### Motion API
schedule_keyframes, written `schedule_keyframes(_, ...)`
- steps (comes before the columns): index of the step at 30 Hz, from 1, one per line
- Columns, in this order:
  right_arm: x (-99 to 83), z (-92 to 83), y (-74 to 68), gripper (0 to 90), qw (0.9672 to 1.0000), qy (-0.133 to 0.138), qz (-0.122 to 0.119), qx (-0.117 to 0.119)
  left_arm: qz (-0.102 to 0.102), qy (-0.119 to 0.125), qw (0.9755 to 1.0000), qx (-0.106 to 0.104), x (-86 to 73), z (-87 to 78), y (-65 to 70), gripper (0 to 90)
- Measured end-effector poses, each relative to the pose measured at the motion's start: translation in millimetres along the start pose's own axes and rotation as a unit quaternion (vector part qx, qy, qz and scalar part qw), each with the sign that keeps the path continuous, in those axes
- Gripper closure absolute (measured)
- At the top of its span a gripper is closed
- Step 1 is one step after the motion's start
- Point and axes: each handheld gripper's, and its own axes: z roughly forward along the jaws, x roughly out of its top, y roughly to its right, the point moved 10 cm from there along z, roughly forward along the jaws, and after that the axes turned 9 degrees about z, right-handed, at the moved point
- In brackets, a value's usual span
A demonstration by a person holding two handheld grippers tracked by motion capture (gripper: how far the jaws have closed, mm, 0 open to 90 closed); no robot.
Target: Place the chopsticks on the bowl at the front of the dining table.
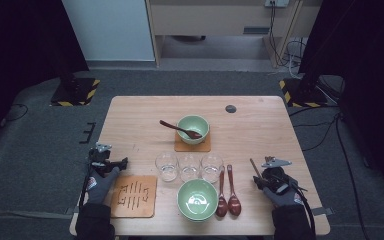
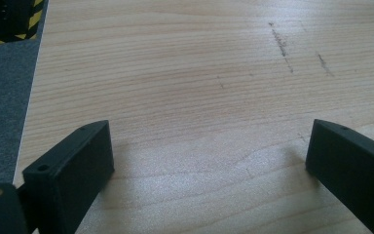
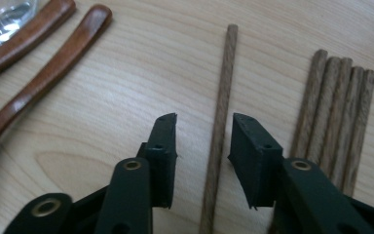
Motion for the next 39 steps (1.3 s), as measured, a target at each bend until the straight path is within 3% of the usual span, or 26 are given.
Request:
schedule_keyframes(14, -16.5, -10.0, 5.1, 76.5, 1.0, -0.003, 0.0, -0.004, 0.0, 0.0, 1.0, 0.0, 0.0, 0.0, 0.0, 2.6)
schedule_keyframes(19, -16.5, -9.6, 4.1, 82.9, 1.0, -0.001, 0.005, 0.0, 0.0, 0.0, 1.0, 0.0, 0.0, 0.0, 0.0, 2.6)
schedule_keyframes(25, -15.4, -8.8, 2.6, 84.4, 1.0, 0.0, 0.008, -0.002, 0.0, 0.0, 1.0, 0.0, -0.1, 0.0, -0.1, 2.5)
schedule_keyframes(32, -6.3, -5.3, -9.3, 84.7, 0.9997, 0.013, 0.014, 0.014, 0.0, -0.001, 1.0, -0.001, -0.1, 0.1, -0.1, 2.4)
schedule_keyframes(39, 9.8, 9.2, -22.6, 84.7, 0.9993, 0.026, 0.015, 0.024, 0.0, -0.001, 1.0, -0.001, -0.1, 0.1, -0.1, 2.3)
